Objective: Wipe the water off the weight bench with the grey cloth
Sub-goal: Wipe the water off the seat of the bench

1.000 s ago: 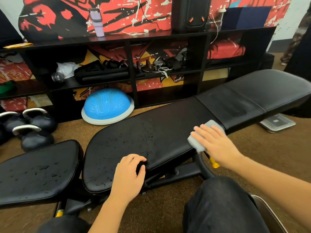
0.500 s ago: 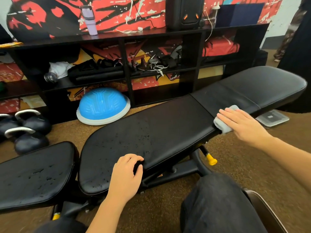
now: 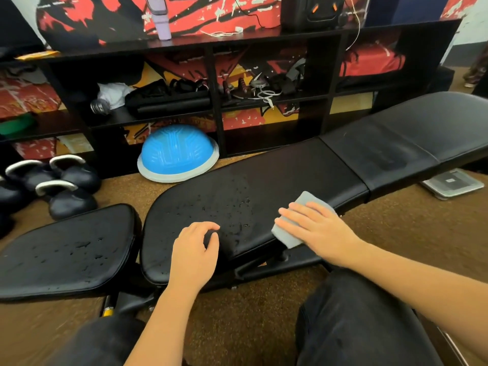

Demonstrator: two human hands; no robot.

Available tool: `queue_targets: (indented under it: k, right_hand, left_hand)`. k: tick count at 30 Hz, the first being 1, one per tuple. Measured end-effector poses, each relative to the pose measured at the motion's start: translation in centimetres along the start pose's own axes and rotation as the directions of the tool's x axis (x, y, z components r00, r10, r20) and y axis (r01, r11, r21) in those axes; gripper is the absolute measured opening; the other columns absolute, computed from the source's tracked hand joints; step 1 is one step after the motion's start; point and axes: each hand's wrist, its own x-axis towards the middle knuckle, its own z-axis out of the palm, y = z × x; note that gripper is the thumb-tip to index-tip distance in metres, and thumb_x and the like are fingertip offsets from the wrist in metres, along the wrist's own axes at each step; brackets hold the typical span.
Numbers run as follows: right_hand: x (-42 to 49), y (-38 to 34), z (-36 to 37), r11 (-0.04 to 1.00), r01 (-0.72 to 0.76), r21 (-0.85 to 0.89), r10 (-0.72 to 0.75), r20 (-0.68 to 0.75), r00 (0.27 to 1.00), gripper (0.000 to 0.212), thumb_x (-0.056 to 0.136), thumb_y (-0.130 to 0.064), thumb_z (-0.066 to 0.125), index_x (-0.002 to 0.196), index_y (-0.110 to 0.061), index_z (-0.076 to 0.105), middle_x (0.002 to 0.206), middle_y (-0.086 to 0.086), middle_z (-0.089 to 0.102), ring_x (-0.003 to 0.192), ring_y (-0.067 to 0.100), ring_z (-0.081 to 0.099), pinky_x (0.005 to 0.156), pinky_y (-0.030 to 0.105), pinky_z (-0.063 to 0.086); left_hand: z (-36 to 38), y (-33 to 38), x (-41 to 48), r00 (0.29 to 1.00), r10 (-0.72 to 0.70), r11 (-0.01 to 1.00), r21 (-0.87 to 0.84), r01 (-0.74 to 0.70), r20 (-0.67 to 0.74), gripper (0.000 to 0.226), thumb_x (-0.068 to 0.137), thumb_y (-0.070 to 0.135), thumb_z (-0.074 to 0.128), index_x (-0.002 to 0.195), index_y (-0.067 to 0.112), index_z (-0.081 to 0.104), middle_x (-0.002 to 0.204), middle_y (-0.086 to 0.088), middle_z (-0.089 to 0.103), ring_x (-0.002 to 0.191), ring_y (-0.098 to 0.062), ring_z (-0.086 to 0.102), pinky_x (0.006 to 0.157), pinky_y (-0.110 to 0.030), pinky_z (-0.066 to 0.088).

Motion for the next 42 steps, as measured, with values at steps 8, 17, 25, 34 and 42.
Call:
queue_targets:
  k: [8, 17, 25, 34, 42]
  right_hand:
    - [4.0, -7.8, 0.9, 0.999, 0.044, 0.028, -0.045, 0.015, 0.999, 0.072, 0.097, -0.022, 0.055, 0.162, -0.021, 0.022, 0.164, 0.008, 0.034, 0.149, 0.031, 0.035, 0.119, 0.046, 0.031]
    - [6.3, -13.4, 0.3, 0.891, -0.245, 0.382, 0.259, 0.015, 0.966, 0.081, 0.087, -0.020, 0.073, 0.158, -0.024, 0.033, 0.163, -0.002, 0.037, 0.147, 0.019, 0.037, 0.122, 0.042, 0.024]
    - [5.5, -12.3, -7.3, -0.389, -0.374, 0.842, 0.419, 0.523, 0.742, 0.022, 0.106, -0.030, 0.053, 0.124, -0.027, 0.063, 0.133, 0.002, 0.059, 0.121, 0.008, 0.060, 0.107, 0.033, 0.047]
    - [5.0, -13.2, -6.6, -0.744, -0.334, 0.579, 0.304, 0.738, 0.602, 0.052, 0.085, -0.049, 0.073, 0.129, -0.025, 0.059, 0.125, 0.010, 0.068, 0.114, 0.023, 0.068, 0.093, 0.041, 0.057]
    - [5.3, -13.8, -6.3, -0.623, -0.300, 0.722, 0.371, 0.611, 0.699, 0.036, 0.093, -0.004, 0.071, 0.125, -0.020, 0.068, 0.124, 0.004, 0.072, 0.121, 0.021, 0.066, 0.107, 0.050, 0.050]
  left_hand:
    - [-1.8, -1.1, -0.4, 0.996, -0.091, 0.996, -0.024, 0.091, 0.017, 0.014, 0.099, 0.026, 0.057, 0.103, 0.033, 0.068, 0.094, 0.014, 0.064, 0.088, -0.004, 0.058, 0.080, -0.033, 0.052]
    - [-1.3, 0.3, -1.7, 0.998, -0.002, 1.000, -0.018, 0.003, 0.064, 0.015, 0.098, 0.024, 0.058, 0.106, 0.030, 0.069, 0.098, 0.018, 0.064, 0.093, -0.003, 0.059, 0.084, -0.029, 0.052]
    - [-2.0, 2.7, -4.0, 0.962, -0.087, 0.890, -0.414, 0.192, 0.259, 0.019, 0.098, 0.027, 0.063, 0.116, 0.031, 0.068, 0.109, 0.013, 0.070, 0.102, 0.001, 0.064, 0.087, -0.024, 0.053]
    - [-1.5, 4.7, -5.7, 0.947, -0.185, 0.838, -0.461, 0.292, 0.263, 0.008, 0.091, 0.022, 0.074, 0.098, 0.026, 0.075, 0.091, 0.010, 0.076, 0.086, -0.003, 0.071, 0.074, -0.024, 0.058]
    - [-3.2, 5.6, -6.3, 0.672, -0.287, 0.106, -0.674, 0.731, 0.683, 0.036, 0.095, 0.036, 0.064, 0.116, 0.009, 0.073, 0.116, -0.014, 0.074, 0.111, -0.030, 0.070, 0.104, -0.049, 0.049]
